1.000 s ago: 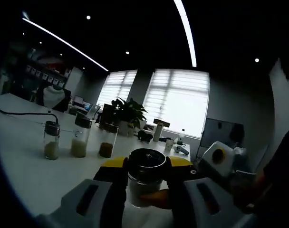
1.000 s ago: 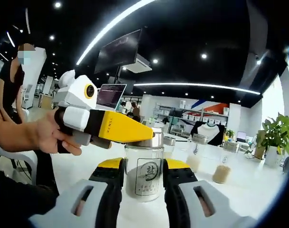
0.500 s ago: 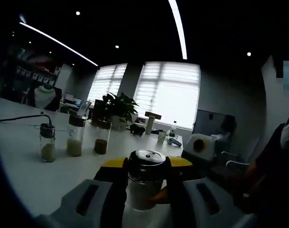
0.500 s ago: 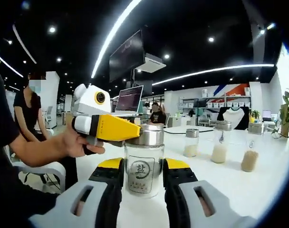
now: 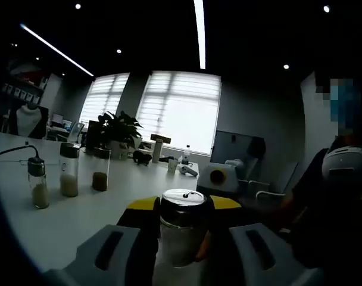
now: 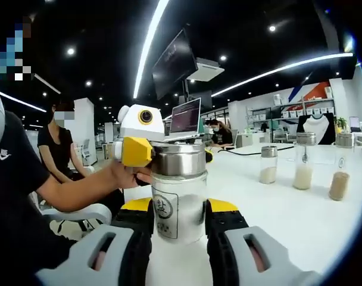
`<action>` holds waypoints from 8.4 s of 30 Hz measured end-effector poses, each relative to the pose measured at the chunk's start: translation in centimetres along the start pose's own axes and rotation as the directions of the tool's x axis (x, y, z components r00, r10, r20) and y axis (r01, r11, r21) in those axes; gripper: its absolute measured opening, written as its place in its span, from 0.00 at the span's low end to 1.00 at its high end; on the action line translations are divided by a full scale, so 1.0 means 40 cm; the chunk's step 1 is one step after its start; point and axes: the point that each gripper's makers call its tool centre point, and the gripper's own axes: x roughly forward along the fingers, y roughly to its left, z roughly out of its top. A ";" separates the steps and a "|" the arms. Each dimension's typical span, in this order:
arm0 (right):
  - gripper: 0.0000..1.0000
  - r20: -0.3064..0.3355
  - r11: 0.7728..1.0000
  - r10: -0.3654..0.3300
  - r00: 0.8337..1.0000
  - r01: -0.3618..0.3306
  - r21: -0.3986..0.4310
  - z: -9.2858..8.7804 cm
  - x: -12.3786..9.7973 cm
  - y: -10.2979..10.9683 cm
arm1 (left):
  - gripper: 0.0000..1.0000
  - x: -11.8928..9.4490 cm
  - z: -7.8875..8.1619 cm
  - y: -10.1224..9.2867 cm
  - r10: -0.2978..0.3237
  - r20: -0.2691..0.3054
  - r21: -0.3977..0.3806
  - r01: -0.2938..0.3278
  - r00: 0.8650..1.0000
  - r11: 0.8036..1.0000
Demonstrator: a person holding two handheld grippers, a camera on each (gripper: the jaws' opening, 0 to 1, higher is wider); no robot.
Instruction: Rotate the seasoning bottle until the label or dispensing opening points toward the visible target arrow and the bottle remains upright within the marked orientation range
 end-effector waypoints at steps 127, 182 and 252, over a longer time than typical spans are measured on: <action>0.51 0.077 0.940 -0.339 0.938 0.341 -0.022 -0.003 -0.078 -0.161 | 0.32 -0.212 -0.096 0.382 0.596 -0.112 0.201 -0.569 0.795 0.797; 0.51 0.082 0.944 -0.324 0.943 0.327 -0.038 0.025 -0.073 -0.170 | 0.36 -0.208 -0.118 0.363 0.532 -0.154 0.207 -0.500 0.832 0.841; 0.41 0.064 0.881 -0.466 0.882 0.470 -0.051 0.066 0.265 -0.521 | 1.00 -0.254 -0.094 0.223 0.723 0.007 0.221 -0.706 0.691 0.673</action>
